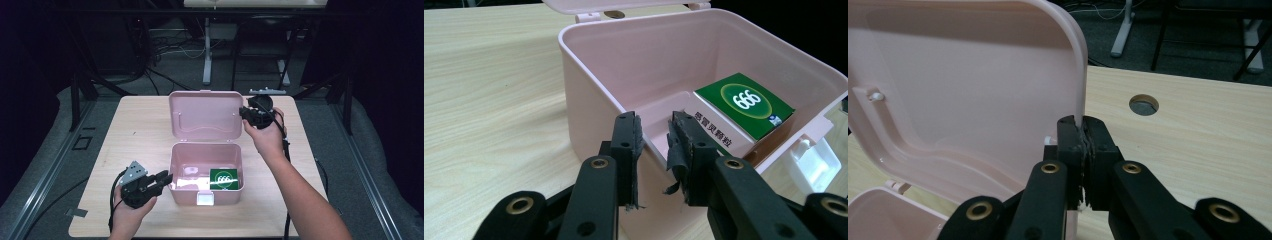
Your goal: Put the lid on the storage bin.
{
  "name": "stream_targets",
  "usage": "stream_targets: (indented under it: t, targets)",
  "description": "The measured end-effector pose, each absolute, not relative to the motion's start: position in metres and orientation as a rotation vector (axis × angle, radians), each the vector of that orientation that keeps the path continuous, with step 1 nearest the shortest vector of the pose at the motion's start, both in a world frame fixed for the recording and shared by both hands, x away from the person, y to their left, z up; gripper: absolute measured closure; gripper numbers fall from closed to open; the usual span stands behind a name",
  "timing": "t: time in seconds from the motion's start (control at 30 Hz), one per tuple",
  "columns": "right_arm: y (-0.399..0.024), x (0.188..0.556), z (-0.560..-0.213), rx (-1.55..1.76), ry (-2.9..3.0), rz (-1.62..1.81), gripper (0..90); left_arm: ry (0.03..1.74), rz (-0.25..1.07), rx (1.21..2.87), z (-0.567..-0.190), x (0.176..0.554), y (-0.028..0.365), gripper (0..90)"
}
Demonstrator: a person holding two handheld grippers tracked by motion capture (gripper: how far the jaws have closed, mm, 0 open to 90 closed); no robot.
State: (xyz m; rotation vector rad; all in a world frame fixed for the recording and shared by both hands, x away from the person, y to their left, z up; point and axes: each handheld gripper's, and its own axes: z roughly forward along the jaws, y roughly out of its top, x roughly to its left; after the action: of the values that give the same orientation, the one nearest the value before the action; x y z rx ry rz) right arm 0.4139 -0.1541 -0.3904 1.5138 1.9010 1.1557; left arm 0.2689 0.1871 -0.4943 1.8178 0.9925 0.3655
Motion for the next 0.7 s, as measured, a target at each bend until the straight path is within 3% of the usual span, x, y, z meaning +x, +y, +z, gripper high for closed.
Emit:
stream_targets:
  t: [0.7]
  targets:
    - [-0.157,0.379,-0.388,1.39,1.912,1.181,87.3,0.996,0.364,1.812,-0.495,0.269,0.187,73.1]
